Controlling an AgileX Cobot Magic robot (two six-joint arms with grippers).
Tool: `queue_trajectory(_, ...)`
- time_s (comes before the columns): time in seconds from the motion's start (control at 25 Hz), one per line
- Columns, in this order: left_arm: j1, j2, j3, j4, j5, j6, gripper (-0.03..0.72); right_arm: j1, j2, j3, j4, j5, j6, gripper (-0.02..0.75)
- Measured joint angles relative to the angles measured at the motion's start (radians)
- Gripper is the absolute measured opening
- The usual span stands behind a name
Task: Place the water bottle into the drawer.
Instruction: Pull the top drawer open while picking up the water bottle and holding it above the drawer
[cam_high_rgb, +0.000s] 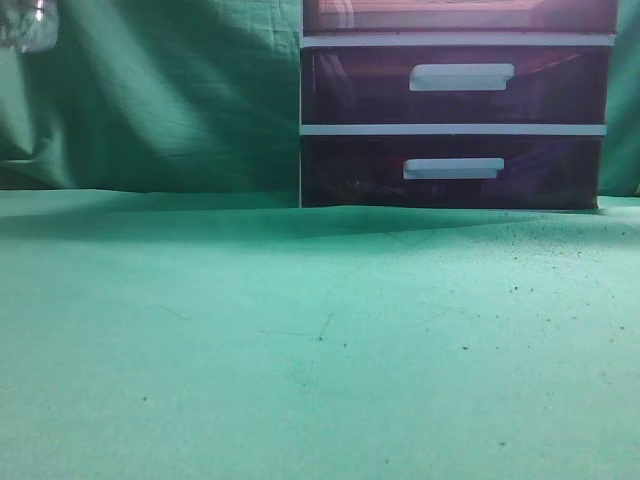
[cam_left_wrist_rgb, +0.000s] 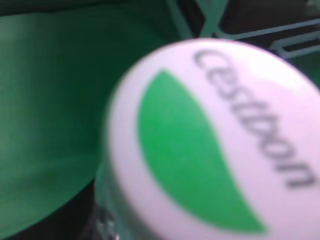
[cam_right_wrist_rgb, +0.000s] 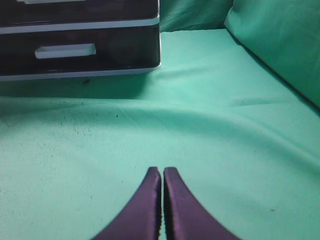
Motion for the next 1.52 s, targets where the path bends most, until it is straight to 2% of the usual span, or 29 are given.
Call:
queue_trajectory(0.12, -0.044, -0.075, -0.002, 0.018, 0.052, -0.004, 0.307, 0.000, 0.000, 0.002, 0.027, -0.119, 0.015, 0.000)
queue_trajectory(0.28, -0.083, -0.180, -0.002, 0.035, 0.120, -0.014, 0.307, 0.000, 0.000, 0.002, 0.112, -0.483, 0.041, 0.000)
queue_trajectory(0.36, -0.087, -0.224, -0.002, 0.032, 0.126, -0.026, 0.307, 0.000, 0.000, 0.000, 0.119, -0.604, 0.036, 0.000)
queue_trajectory(0.44, -0.088, -0.260, -0.002, 0.024, 0.129, -0.035, 0.307, 0.000, 0.013, -0.042, 0.122, -0.586, 0.034, 0.000)
queue_trajectory(0.6, -0.088, -0.276, -0.002, 0.020, 0.153, -0.036, 0.307, 0.000, 0.179, -0.257, 0.100, -0.437, -0.015, 0.000)
queue_trajectory(0.72, -0.088, -0.265, -0.002, 0.020, 0.154, -0.038, 0.307, 0.000, 0.396, -0.400, 0.082, -0.374, -0.102, 0.000)
queue_trajectory(0.92, -0.088, -0.239, -0.002, 0.020, 0.152, -0.038, 0.307, 0.014, 0.751, -0.606, 0.064, -0.365, -0.225, 0.000)
queue_trajectory(1.0, -0.088, -0.230, -0.002, 0.020, 0.152, -0.038, 0.307, 0.068, 0.880, -0.698, -0.015, -0.365, -0.312, 0.000)
queue_trajectory(1.16, -0.088, -0.214, -0.002, 0.026, 0.150, -0.038, 0.307, 0.176, 1.099, -0.856, -0.284, -0.403, -0.538, 0.000)
queue_trajectory(1.28, -0.088, -0.204, -0.002, 0.042, 0.147, -0.038, 0.307, 0.191, 1.247, -0.927, -0.392, -0.509, -0.609, 0.000)
queue_trajectory(1.32, -0.088, -0.200, -0.002, 0.047, 0.147, -0.038, 0.307, 0.191, 1.287, -0.947, -0.407, -0.542, -0.638, 0.050)
queue_trajectory(1.36, -0.088, -0.195, -0.002, 0.049, 0.146, -0.038, 0.307, 0.191, 1.333, -0.965, -0.413, -0.575, -0.679, 0.050)
queue_trajectory(1.4, -0.088, -0.190, -0.002, 0.050, 0.146, -0.038, 0.307, 0.191, 1.376, -0.978, -0.423, -0.602, -0.725, 0.137)
queue_trajectory(1.52, -0.088, -0.175, -0.002, 0.052, 0.145, -0.038, 0.307, 0.192, 1.480, -1.006, -0.441, -0.669, -0.868, 0.301)
